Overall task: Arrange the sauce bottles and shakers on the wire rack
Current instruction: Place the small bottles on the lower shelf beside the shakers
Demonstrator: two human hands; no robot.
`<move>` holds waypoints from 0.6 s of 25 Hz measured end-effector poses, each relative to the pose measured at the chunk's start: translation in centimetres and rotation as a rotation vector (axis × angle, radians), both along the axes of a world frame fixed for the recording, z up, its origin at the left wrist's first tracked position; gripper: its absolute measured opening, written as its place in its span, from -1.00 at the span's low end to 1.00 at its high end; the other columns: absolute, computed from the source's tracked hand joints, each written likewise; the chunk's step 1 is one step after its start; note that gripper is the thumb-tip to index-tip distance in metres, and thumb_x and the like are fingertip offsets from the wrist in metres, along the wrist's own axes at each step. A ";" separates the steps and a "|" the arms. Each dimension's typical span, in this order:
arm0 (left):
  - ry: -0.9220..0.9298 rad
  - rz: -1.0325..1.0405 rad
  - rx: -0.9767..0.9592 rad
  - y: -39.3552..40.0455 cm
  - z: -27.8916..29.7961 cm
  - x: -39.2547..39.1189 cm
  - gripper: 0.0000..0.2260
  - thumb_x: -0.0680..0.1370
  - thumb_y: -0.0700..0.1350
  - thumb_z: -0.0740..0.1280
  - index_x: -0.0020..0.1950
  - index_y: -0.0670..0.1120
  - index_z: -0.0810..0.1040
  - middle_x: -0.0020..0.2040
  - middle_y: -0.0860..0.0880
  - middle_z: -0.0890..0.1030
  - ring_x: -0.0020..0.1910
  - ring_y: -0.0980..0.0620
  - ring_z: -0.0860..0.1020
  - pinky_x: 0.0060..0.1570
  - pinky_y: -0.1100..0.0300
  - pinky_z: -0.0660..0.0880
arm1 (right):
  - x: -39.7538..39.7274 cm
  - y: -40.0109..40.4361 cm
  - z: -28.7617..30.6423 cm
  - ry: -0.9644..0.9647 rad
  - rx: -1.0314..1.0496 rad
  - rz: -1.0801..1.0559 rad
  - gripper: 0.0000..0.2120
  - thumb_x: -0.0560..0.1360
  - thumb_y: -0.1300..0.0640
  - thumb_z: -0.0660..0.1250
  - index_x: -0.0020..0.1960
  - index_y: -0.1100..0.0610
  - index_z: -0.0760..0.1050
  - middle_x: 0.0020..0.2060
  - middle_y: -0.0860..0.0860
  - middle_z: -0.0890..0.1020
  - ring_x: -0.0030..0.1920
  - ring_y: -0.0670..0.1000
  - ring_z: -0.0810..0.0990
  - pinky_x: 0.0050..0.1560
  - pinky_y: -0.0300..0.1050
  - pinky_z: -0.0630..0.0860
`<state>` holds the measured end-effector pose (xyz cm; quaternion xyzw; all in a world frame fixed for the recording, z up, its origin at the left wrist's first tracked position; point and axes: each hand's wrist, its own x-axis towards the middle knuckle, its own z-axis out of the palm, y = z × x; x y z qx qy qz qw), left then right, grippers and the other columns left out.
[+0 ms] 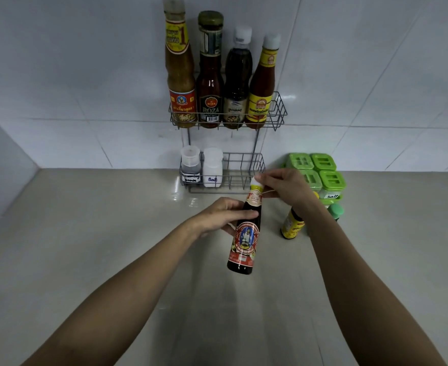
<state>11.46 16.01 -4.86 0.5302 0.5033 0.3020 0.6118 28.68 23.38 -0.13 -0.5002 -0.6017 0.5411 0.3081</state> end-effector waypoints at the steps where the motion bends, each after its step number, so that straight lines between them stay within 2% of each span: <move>1: 0.003 0.007 0.003 -0.1 0.1 -0.2 -0.84 0.52 -0.02 0.39 0.01 -0.07 0.63 -0.14 -0.04 0.69 -0.16 0.04 0.64 -0.24 0.22 0.56 | -0.2 -0.1 0.1 0.012 0.000 0.006 -0.93 0.48 0.15 0.44 -0.10 0.16 0.64 -0.28 0.05 0.67 -0.33 -0.08 0.63 -0.15 -0.19 0.65; 4: 0.016 0.022 0.021 0.1 0.4 -0.6 -0.83 0.51 -0.03 0.40 0.02 -0.09 0.63 -0.12 -0.06 0.69 -0.14 0.02 0.64 -0.26 0.23 0.56 | -0.3 -0.2 0.2 0.053 0.007 0.001 -0.96 0.46 0.14 0.46 -0.13 0.11 0.66 -0.27 0.04 0.69 -0.29 -0.07 0.65 -0.11 -0.16 0.64; 7: 0.019 0.048 0.053 0.6 0.7 -1.1 -0.87 0.50 -0.06 0.42 0.00 -0.08 0.62 -0.13 -0.03 0.69 -0.16 0.08 0.65 -0.26 0.26 0.55 | -0.4 -0.4 0.2 -0.002 -0.016 0.071 -0.80 0.41 0.13 0.51 0.00 0.18 0.67 -0.16 0.11 0.72 -0.19 -0.05 0.68 -0.06 -0.16 0.65; 9: 0.030 0.058 0.070 1.0 1.0 -1.3 -0.84 0.49 -0.07 0.42 0.02 -0.10 0.62 -0.13 -0.02 0.69 -0.15 0.10 0.66 -0.23 0.26 0.56 | -0.7 -0.5 0.4 -0.020 -0.012 0.094 -0.76 0.40 0.14 0.51 0.02 0.23 0.65 -0.16 0.11 0.72 -0.18 -0.04 0.69 -0.12 -0.22 0.65; 12: 0.021 0.107 0.120 1.7 1.1 -1.4 -0.74 0.48 -0.10 0.44 0.14 -0.17 0.60 -0.03 -0.10 0.68 -0.05 0.01 0.66 -0.09 0.17 0.59 | -1.2 -0.1 1.0 0.023 0.058 0.077 -0.84 0.42 0.17 0.49 -0.04 0.21 0.63 -0.18 0.11 0.71 -0.20 -0.03 0.69 -0.18 -0.21 0.64; 15: -0.053 0.220 0.205 2.6 0.6 -1.6 -0.63 0.47 -0.11 0.46 0.25 -0.13 0.56 0.13 -0.11 0.65 0.11 -0.05 0.62 0.12 0.11 0.56 | -1.8 0.4 1.8 0.035 0.208 0.036 -0.82 0.43 0.18 0.48 0.02 0.16 0.64 -0.11 0.12 0.73 -0.08 0.06 0.71 -0.01 -0.04 0.64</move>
